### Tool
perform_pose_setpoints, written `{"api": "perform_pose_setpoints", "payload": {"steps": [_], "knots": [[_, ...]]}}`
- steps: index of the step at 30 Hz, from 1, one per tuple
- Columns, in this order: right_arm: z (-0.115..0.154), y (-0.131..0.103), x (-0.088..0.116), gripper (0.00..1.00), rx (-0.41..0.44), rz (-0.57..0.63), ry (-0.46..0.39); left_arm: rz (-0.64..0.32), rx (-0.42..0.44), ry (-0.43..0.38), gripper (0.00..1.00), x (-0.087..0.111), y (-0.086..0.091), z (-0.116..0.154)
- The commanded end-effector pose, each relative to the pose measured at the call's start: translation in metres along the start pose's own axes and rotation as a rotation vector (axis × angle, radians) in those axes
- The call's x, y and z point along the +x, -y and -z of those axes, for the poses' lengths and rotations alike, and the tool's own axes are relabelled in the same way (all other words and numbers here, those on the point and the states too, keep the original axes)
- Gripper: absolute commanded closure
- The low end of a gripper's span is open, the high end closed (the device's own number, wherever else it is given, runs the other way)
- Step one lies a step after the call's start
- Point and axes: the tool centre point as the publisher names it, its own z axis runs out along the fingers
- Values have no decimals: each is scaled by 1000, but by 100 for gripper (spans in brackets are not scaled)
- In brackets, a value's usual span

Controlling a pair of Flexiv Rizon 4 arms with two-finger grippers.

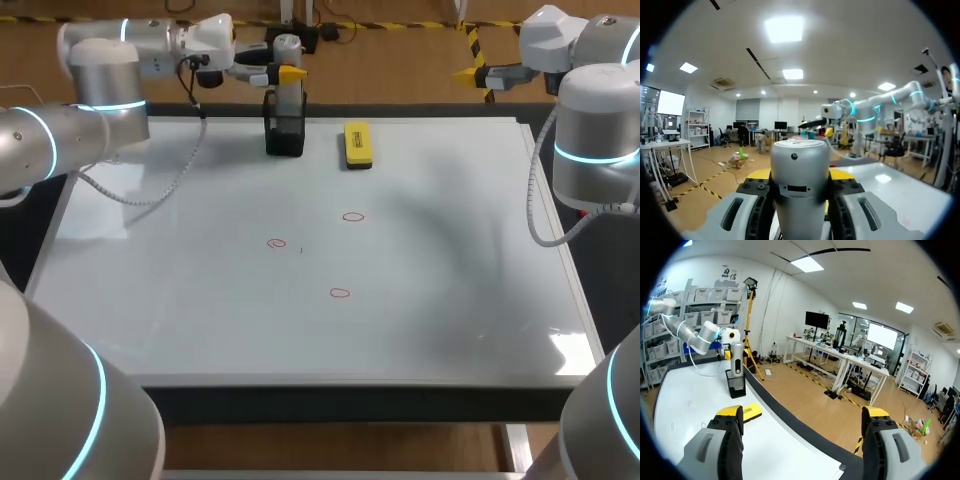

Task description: Pick up the inspection probe, press it on each red-marked spot on the whiteboard one by one, put down the probe, pick up the eraser, and wipe off all the red marks.

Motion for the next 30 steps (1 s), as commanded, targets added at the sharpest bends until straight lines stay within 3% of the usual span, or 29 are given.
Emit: {"api": "perform_pose_setpoints", "payload": {"steps": [1, 20, 30], "knots": [[0, 0, 0, 0, 0, 0, -1, -7, -25, 24, 100, 9, 19, 0], [0, 0, 0, 0, 0, 0, -1, -28, -16, 108, 100, 14, 77, 12], [0, 0, 0, 0, 0, 0, -1, -45, 9, 152, 100, 24, 99, 39]]}}
